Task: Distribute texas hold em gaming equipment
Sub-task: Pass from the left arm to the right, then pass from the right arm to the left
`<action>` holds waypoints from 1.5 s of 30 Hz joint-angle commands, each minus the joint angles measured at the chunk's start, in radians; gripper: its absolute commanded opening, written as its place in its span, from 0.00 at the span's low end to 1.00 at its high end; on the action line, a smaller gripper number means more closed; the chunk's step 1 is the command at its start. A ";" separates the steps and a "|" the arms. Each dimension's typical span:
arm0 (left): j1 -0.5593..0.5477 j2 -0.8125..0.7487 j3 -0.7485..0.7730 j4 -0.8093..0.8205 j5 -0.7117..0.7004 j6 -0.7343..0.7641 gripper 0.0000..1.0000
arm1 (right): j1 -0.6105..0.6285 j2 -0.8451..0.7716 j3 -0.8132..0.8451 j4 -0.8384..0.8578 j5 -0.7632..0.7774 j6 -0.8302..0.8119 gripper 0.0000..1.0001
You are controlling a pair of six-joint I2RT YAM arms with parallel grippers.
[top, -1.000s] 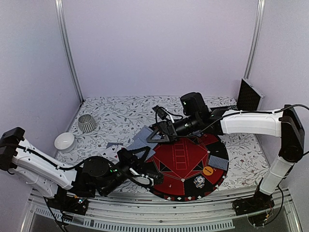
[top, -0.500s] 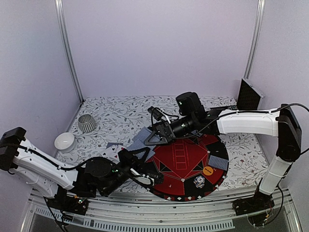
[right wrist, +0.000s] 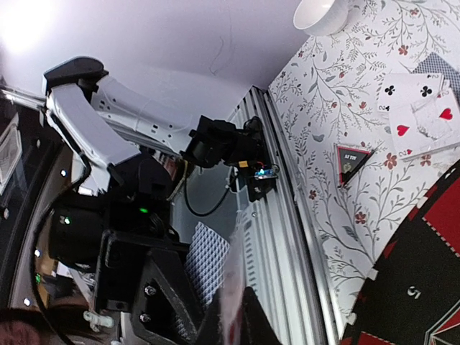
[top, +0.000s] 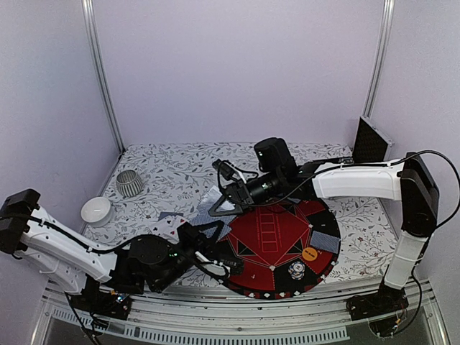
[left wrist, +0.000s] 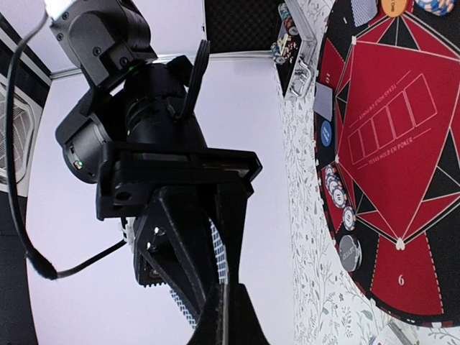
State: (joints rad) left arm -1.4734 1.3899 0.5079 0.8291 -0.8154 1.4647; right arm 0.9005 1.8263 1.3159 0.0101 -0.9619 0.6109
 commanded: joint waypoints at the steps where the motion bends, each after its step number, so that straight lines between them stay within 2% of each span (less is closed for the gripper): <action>1: 0.009 -0.001 0.022 -0.023 0.008 -0.030 0.00 | 0.006 -0.011 0.026 0.015 -0.015 -0.022 0.03; 6: 0.009 -0.007 0.042 -0.094 0.020 -0.107 0.00 | 0.005 -0.024 0.027 0.007 -0.017 -0.043 0.02; 8: 0.009 -0.011 0.062 -0.167 0.026 -0.181 0.28 | -0.004 -0.029 0.022 -0.006 -0.010 -0.061 0.02; 10: 0.009 -0.023 0.071 -0.197 0.027 -0.253 0.46 | -0.020 -0.037 0.010 -0.013 0.001 -0.076 0.02; 12: 0.009 -0.052 0.083 -0.248 0.047 -0.342 0.56 | -0.038 -0.039 -0.001 -0.014 -0.002 -0.081 0.02; 15: 0.008 -0.099 0.129 -0.420 0.111 -0.558 0.69 | -0.054 -0.039 -0.006 -0.026 -0.009 -0.098 0.02; 19: 0.011 -0.169 0.190 -0.654 0.227 -0.803 0.81 | -0.073 -0.048 -0.011 -0.058 -0.008 -0.138 0.02; 23: 0.043 -0.260 0.207 -0.776 0.338 -0.993 0.85 | -0.083 -0.047 -0.004 -0.112 -0.003 -0.191 0.02; 26: 0.151 -0.354 0.223 -0.859 0.536 -1.202 0.93 | -0.082 -0.049 0.005 -0.166 0.001 -0.247 0.02; 29: 0.337 -0.453 0.186 -0.851 0.766 -1.394 0.89 | -0.083 -0.051 0.015 -0.211 -0.007 -0.296 0.02; 30: 0.402 -0.477 0.176 -0.846 0.878 -1.449 0.87 | -0.082 -0.050 0.024 -0.233 -0.009 -0.308 0.02; 32: 0.542 -0.494 0.177 -0.849 1.000 -1.548 0.80 | -0.079 -0.051 0.039 -0.275 -0.013 -0.352 0.02; 35: 0.700 -0.444 0.223 -0.900 1.154 -1.652 0.73 | -0.050 -0.049 0.065 -0.322 -0.030 -0.418 0.02; 38: 0.803 -0.325 0.277 -0.929 1.417 -1.718 0.72 | -0.015 -0.031 0.104 -0.360 -0.043 -0.483 0.02; 39: 0.820 -0.287 0.286 -0.926 1.502 -1.731 0.74 | -0.009 -0.023 0.113 -0.368 -0.039 -0.498 0.02; 40: 0.824 -0.255 0.290 -0.920 1.570 -1.743 0.81 | -0.003 -0.015 0.120 -0.372 -0.033 -0.505 0.02; 41: 0.823 -0.230 0.285 -0.901 1.622 -1.749 0.92 | -0.001 -0.005 0.124 -0.373 -0.029 -0.508 0.02; 42: 0.818 -0.214 0.271 -0.871 1.650 -1.759 0.97 | 0.000 0.000 0.127 -0.376 -0.025 -0.509 0.02; 45: 0.812 -0.200 0.233 -0.792 1.637 -1.763 0.98 | 0.014 0.013 0.146 -0.401 0.006 -0.525 0.02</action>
State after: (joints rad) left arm -0.6605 1.1839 0.7727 -0.0357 0.6415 -0.2401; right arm 0.9020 1.8187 1.4250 -0.3359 -0.9768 0.1440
